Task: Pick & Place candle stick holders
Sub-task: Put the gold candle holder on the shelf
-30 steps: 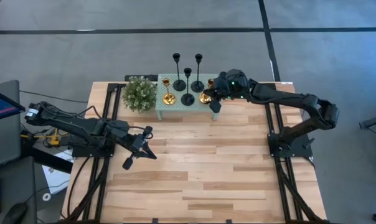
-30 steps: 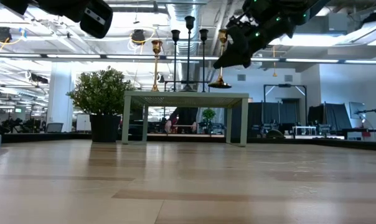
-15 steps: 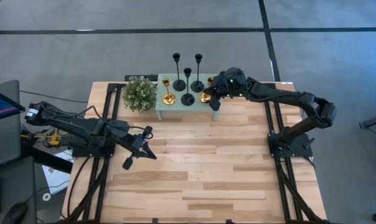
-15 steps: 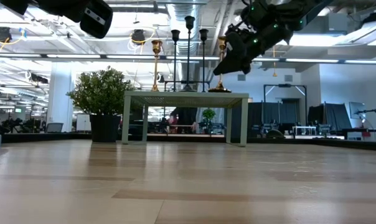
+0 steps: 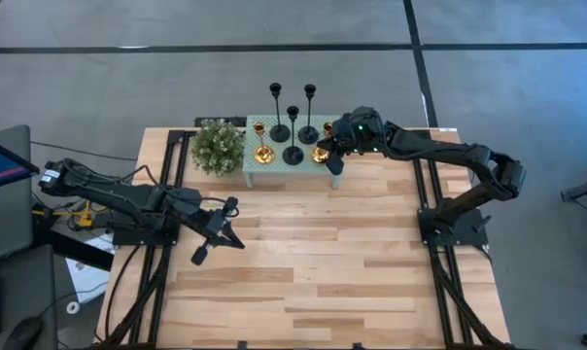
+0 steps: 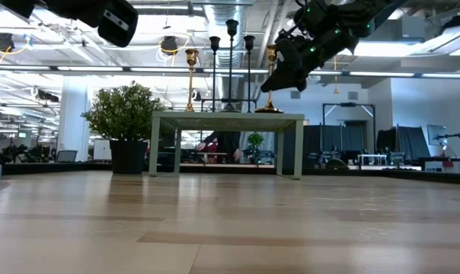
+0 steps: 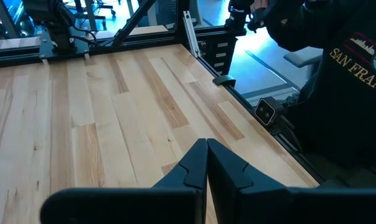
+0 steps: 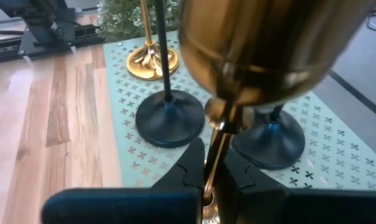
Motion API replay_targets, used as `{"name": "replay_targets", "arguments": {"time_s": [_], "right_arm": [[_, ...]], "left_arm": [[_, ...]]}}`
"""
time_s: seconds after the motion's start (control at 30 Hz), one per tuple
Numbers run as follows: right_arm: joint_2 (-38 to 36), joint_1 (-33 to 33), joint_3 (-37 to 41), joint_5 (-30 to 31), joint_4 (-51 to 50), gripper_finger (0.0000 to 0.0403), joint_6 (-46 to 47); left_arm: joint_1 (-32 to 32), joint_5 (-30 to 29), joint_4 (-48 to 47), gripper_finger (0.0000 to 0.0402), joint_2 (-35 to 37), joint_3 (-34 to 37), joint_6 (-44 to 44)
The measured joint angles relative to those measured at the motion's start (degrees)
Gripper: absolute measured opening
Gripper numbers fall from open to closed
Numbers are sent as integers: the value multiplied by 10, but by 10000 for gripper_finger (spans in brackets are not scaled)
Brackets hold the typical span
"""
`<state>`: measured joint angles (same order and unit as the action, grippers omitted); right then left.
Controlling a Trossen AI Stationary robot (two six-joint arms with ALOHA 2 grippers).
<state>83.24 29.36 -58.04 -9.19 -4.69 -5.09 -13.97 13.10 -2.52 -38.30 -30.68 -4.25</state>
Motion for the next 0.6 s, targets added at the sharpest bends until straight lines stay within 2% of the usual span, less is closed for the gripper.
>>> {"name": "replay_targets", "arguments": {"time_s": [0.6], "right_arm": [[0,1,0,0,5,1,22]], "left_arm": [[0,0,0,10,0,0,0]]}}
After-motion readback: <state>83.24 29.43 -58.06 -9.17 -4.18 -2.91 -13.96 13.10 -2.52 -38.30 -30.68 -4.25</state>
